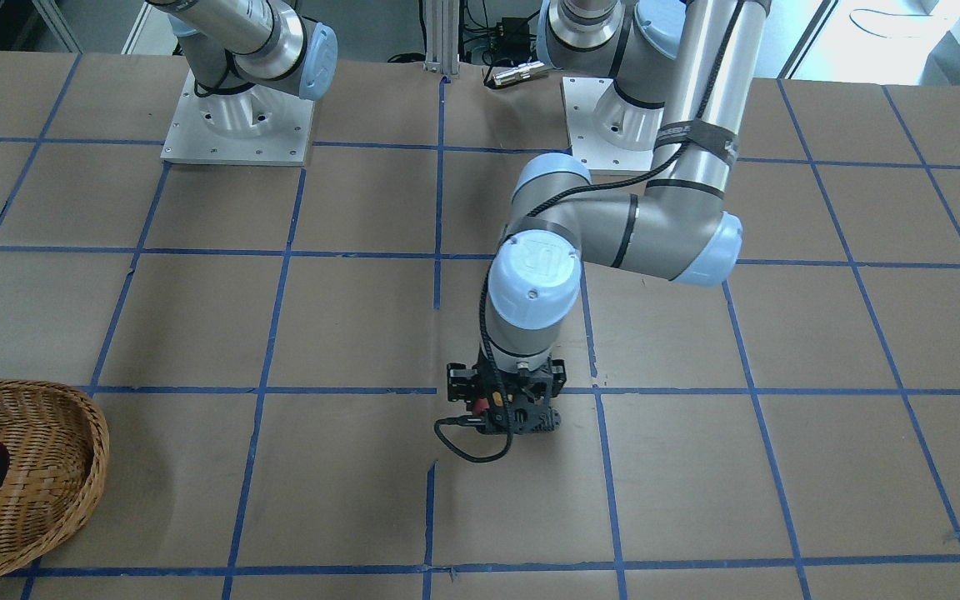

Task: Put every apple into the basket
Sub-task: 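Set the red apple at the table center with the left gripper while the right withdraws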

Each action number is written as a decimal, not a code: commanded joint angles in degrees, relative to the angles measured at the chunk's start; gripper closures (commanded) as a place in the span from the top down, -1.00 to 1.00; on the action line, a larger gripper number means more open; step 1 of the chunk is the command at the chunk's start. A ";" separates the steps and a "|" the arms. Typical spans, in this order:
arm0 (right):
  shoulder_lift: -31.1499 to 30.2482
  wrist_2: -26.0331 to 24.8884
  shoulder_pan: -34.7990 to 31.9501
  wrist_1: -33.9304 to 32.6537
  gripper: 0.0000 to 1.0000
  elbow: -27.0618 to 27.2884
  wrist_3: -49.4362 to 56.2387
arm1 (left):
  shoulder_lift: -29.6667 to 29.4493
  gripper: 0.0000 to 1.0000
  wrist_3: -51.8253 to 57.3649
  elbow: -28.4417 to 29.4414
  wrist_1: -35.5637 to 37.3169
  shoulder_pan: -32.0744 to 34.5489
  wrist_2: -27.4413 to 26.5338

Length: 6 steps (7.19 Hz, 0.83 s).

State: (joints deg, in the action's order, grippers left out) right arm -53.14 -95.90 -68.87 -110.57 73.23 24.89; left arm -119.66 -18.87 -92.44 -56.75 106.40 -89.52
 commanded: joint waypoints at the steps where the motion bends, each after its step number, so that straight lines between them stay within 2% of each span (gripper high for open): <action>1: 2.43 -0.26 1.37 -4.12 -1.00 0.68 2.18 | -0.58 -0.50 -4.41 -6.75 8.70 4.52 0.31; 2: 2.34 -0.43 2.07 -4.04 -1.00 0.86 3.23 | 0.38 0.00 -4.42 -10.71 12.93 4.43 0.40; 3: 2.43 -0.52 2.51 -3.69 -1.00 0.95 3.15 | 0.82 0.40 -5.46 -11.79 13.15 4.43 0.57; 4: 2.43 -0.52 2.69 -3.60 -0.51 1.73 2.89 | 1.09 0.87 -6.43 -11.36 13.15 4.17 0.84; 5: 2.34 -0.69 3.04 -3.86 0.74 2.18 2.37 | 1.61 1.00 -7.40 -10.40 12.54 3.04 6.06; 6: 1.73 -0.78 3.13 -2.64 1.00 2.09 2.19 | 2.05 1.00 -7.49 -9.44 10.01 0.94 7.50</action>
State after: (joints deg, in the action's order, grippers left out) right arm -50.94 -96.56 -65.96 -114.07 75.17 27.38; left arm -118.13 -25.87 -102.83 -44.72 109.26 -84.66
